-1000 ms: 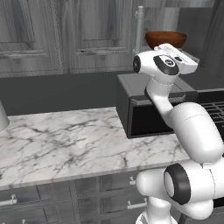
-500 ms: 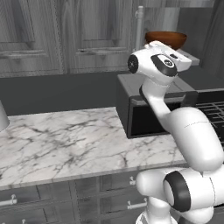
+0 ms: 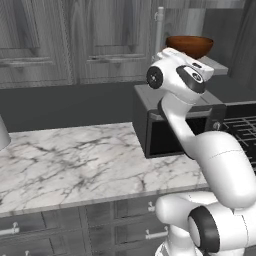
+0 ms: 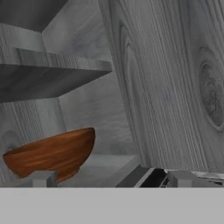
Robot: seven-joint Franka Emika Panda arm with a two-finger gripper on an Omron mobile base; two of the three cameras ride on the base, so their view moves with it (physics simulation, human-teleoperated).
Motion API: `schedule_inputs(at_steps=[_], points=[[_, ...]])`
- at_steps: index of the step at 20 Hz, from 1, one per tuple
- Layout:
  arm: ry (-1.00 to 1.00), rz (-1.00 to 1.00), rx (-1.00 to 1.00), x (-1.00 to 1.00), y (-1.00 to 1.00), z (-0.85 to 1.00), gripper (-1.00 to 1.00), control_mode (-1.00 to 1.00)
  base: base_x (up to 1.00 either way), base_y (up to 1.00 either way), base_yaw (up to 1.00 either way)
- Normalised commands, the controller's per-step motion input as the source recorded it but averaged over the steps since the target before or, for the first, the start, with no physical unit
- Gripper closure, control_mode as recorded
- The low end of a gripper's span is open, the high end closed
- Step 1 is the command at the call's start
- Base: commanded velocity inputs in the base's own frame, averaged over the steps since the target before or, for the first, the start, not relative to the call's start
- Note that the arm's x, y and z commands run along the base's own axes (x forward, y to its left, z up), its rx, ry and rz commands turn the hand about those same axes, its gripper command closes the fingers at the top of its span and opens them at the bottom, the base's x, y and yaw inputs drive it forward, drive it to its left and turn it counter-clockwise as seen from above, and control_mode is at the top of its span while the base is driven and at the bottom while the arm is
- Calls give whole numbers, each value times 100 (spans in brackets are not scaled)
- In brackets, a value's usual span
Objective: Move the bowls from the cabinet to the plates on the dining table.
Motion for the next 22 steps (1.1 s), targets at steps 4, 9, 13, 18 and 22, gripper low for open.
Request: schedule_inputs(at_steps=[4,9,13,18,22], points=[[-4,18,-1,0,21,5,-100,-100,0,0,0],[-5,18,-3,0,20,10,-100,-100,0,0,0],[-4,17,-4,0,27,9,-100,-100,0,0,0],[-2,17,-4,-1,30,6,-100,-100,0,0,0],[-1,17,-3,-1,32,5,-100,-100,0,0,0]])
